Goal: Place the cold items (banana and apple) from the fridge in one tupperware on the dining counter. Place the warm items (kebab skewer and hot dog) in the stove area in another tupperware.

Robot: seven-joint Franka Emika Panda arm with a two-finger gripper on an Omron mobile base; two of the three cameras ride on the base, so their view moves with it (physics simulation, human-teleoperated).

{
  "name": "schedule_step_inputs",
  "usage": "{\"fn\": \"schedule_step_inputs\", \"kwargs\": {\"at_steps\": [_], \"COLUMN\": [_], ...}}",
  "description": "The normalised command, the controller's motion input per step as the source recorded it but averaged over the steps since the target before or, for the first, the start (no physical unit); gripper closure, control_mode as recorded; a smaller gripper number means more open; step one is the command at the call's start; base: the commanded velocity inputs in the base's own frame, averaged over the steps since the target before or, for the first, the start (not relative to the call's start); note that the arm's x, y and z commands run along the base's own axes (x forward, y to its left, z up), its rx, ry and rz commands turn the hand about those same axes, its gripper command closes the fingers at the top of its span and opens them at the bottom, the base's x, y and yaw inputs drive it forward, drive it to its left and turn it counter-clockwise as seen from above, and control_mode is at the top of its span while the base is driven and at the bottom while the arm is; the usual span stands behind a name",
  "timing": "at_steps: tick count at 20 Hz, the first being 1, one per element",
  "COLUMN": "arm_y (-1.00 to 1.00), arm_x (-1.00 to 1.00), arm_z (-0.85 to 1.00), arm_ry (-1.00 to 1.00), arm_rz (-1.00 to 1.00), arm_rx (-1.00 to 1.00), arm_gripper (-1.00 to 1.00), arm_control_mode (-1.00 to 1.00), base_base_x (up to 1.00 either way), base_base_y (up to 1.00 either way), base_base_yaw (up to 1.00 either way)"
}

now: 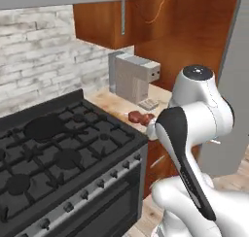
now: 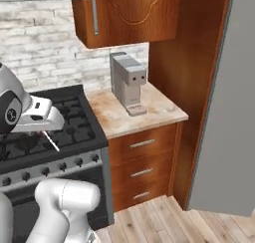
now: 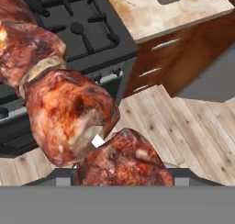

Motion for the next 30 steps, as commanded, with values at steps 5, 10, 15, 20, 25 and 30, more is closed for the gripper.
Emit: {"fn": "schedule_step_inputs", "kwargs": {"at_steps": [5, 10, 15, 20, 25, 30], "arm_y": [0.00, 0.00, 0.00, 0.00, 0.00, 0.00], "arm_x": [0.00, 0.00, 0.00, 0.00, 0.00, 0.00], "arm_z": [0.00, 0.00, 0.00, 0.00, 0.00, 0.00], "arm_ry": [0.00, 0.00, 0.00, 0.00, 0.00, 0.00], "arm_rz": [0.00, 0.00, 0.00, 0.00, 0.00, 0.00], "arm_rx": [0.00, 0.00, 0.00, 0.00, 0.00, 0.00], "arm_gripper": [1.00, 1.00, 1.00, 1.00, 1.00, 1.00], "arm_control_mode": [1.00, 1.00, 1.00, 1.00, 1.00, 1.00], "base_base_x": [-0.48, -0.36, -0.19, -0.24, -0.39, -0.37], "base_base_y": [0.08, 0.04, 0.00, -0.58, -1.00, -1.00], "base_base_yaw": [-1.00, -1.00, -1.00, -0.83, -0.37, -0.42]}}
